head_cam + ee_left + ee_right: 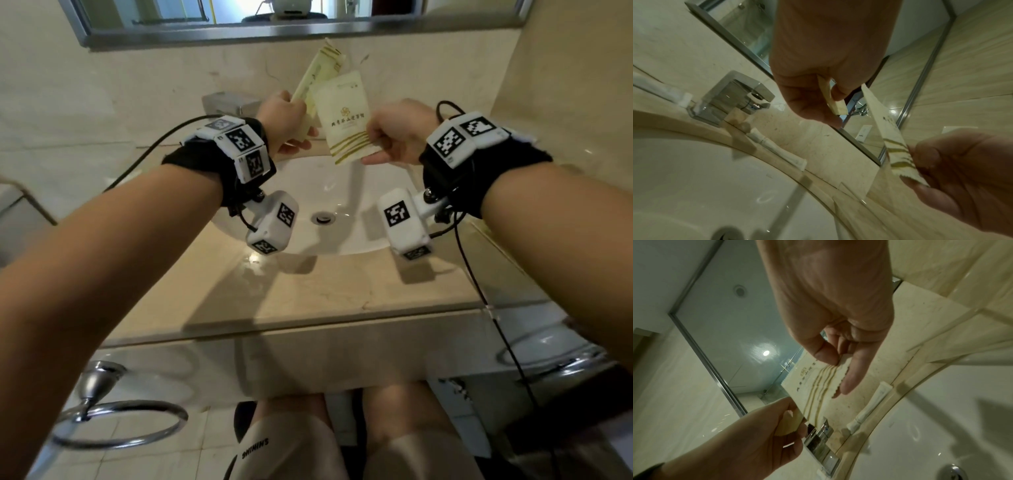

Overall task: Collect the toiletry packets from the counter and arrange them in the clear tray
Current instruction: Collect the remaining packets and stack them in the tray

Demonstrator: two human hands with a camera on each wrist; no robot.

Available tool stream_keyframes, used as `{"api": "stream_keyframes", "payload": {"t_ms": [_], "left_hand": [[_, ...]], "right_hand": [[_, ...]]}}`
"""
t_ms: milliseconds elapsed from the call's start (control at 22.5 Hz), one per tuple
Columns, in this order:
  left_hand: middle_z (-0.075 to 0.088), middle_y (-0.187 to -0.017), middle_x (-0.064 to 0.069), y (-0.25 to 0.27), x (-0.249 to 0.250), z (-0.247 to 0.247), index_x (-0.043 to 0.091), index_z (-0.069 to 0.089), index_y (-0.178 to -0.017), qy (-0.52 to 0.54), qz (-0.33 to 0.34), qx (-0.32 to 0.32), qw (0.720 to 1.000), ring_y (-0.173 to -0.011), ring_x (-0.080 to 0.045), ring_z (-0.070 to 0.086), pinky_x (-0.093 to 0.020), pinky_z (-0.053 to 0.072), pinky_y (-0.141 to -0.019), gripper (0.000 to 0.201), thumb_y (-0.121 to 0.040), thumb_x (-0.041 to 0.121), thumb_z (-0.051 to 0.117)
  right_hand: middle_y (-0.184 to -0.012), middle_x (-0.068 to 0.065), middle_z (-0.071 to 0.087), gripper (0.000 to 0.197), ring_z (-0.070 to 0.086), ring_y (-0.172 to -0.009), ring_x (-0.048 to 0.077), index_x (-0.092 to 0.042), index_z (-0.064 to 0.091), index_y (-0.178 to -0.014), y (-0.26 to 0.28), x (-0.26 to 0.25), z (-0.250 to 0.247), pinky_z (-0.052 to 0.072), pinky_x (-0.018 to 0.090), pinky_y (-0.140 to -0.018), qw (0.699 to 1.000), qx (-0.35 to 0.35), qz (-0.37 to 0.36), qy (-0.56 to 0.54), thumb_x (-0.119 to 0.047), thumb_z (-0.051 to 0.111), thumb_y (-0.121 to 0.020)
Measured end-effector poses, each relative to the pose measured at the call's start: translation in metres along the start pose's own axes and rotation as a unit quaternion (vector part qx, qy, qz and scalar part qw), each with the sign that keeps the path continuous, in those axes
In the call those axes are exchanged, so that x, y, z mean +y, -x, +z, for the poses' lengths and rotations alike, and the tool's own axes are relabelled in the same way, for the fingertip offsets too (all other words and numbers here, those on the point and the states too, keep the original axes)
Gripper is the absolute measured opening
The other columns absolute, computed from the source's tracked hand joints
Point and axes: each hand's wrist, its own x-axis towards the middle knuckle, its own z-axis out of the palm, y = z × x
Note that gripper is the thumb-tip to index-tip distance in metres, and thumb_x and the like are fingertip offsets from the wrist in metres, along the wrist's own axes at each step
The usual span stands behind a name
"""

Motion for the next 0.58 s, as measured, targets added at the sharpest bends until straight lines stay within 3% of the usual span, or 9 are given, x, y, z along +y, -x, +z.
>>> {"api": "stream_keyframes", "payload": {"t_ms": [89, 178, 267, 355, 489, 578], "left_hand": [[0.059, -0.073, 0.002, -0.001, 0.004, 0.01, 0.015, 0.04, -0.107, 0.008, 0.007, -0.003, 1.0, -0.054, -0.01, 0.054, -0.018, 0.042, -0.049, 0.015, -0.098, 0.015, 0.028], [0.06, -0.073, 0.002, -0.003, 0.009, 0.019, 0.016, 0.04, -0.107, 0.024, 0.017, -0.019, 0.999, -0.053, -0.01, 0.054, -0.017, 0.041, -0.048, 0.013, -0.1, 0.021, 0.03], [0.06, -0.073, 0.003, -0.005, 0.015, 0.031, 0.016, 0.04, -0.107, 0.039, 0.023, -0.035, 0.998, -0.052, -0.009, 0.054, -0.016, 0.041, -0.047, 0.014, -0.1, 0.026, 0.033], [0.06, -0.072, 0.002, -0.005, 0.022, 0.041, 0.016, 0.041, -0.108, 0.052, 0.028, -0.042, 0.997, -0.051, -0.01, 0.054, -0.015, 0.041, -0.047, 0.014, -0.1, 0.025, 0.033], [0.059, -0.072, 0.0, -0.003, 0.033, 0.062, 0.015, 0.041, -0.108, 0.065, 0.045, -0.062, 0.995, -0.049, -0.012, 0.053, -0.014, 0.039, -0.044, 0.015, -0.099, 0.021, 0.03], [0.058, -0.07, 0.001, 0.0, 0.04, 0.072, 0.015, 0.04, -0.108, 0.064, 0.05, -0.065, 0.995, -0.049, -0.012, 0.052, -0.014, 0.038, -0.044, 0.015, -0.098, 0.019, 0.029]], "right_hand": [[-0.063, 0.005, 0.041, 0.025, 0.048, -0.058, 0.014, -0.008, 0.046, -0.069, 0.004, 0.002, -0.011, 0.059, 0.029, -0.049, 1.0, 0.012, -0.001, 0.007, 0.011, 0.04, -0.084], [-0.063, 0.006, 0.043, 0.023, 0.052, -0.058, 0.015, -0.007, 0.046, -0.068, 0.01, 0.003, -0.02, 0.061, 0.033, -0.067, 0.999, 0.028, -0.006, 0.019, 0.01, 0.042, -0.083], [-0.067, 0.008, 0.046, 0.02, 0.055, -0.06, 0.019, -0.005, 0.047, -0.07, 0.018, 0.004, -0.032, 0.06, 0.036, -0.073, 0.998, 0.052, -0.007, 0.022, 0.011, 0.043, -0.081], [-0.069, 0.009, 0.049, 0.02, 0.056, -0.061, 0.02, -0.004, 0.048, -0.07, 0.026, 0.007, -0.042, 0.06, 0.035, -0.072, 0.997, 0.067, -0.004, 0.033, 0.012, 0.043, -0.081], [-0.072, 0.009, 0.052, 0.023, 0.057, -0.06, 0.02, -0.004, 0.049, -0.069, 0.039, 0.013, -0.061, 0.058, 0.027, -0.049, 0.994, 0.101, -0.007, 0.037, 0.012, 0.041, -0.084], [-0.076, 0.01, 0.054, 0.022, 0.058, -0.062, 0.019, -0.005, 0.049, -0.069, 0.042, 0.017, -0.074, 0.057, 0.026, -0.047, 0.993, 0.111, 0.002, 0.047, 0.011, 0.042, -0.083]]}}
